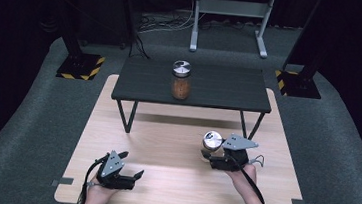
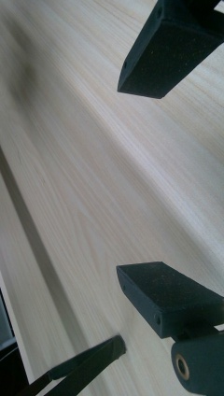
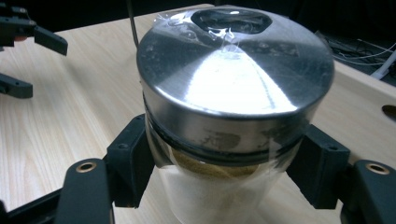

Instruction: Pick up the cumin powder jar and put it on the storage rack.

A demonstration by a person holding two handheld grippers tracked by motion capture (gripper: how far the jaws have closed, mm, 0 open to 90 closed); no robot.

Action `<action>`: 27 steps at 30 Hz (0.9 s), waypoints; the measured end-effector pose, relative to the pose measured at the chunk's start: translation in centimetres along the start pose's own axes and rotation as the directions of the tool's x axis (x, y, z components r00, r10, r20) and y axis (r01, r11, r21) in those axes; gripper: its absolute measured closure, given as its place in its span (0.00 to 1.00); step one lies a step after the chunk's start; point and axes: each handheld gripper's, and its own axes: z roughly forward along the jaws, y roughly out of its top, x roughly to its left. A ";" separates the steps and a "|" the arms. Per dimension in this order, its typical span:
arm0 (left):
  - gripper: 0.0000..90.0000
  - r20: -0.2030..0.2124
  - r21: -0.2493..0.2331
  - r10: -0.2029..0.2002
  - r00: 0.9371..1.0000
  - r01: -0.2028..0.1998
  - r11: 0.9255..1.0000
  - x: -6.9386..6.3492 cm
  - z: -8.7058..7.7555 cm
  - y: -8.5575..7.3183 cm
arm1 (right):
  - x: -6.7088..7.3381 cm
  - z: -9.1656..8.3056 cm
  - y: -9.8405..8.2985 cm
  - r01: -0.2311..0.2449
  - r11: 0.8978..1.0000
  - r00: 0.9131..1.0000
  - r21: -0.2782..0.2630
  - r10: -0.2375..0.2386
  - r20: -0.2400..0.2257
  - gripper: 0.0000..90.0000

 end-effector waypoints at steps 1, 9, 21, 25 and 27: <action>0.11 0.000 0.001 0.000 1.000 0.000 1.000 0.0 0.0 0.0 | -0.1 -0.1 0.4 0.002 1.000 1.000 0.004 -0.002 0.004 0.33; 0.11 -0.001 0.005 0.000 1.000 0.000 1.000 0.0 0.1 0.1 | -0.7 -1.0 2.7 -0.011 1.000 0.999 0.001 0.011 0.031 0.33; 0.11 0.001 0.006 0.000 1.000 0.000 1.000 0.0 0.1 0.1 | -0.7 -1.5 4.9 0.004 1.000 0.999 -0.008 -0.004 0.052 0.33; 0.11 0.001 0.005 0.000 1.000 0.000 1.000 0.0 0.1 0.0 | -0.7 -1.7 5.5 0.014 1.000 0.998 -0.018 -0.013 0.060 0.33; 0.11 0.001 0.005 -0.001 1.000 0.000 1.000 0.0 0.1 0.1 | -0.6 -1.8 5.9 0.019 1.000 0.998 -0.020 -0.018 0.063 0.33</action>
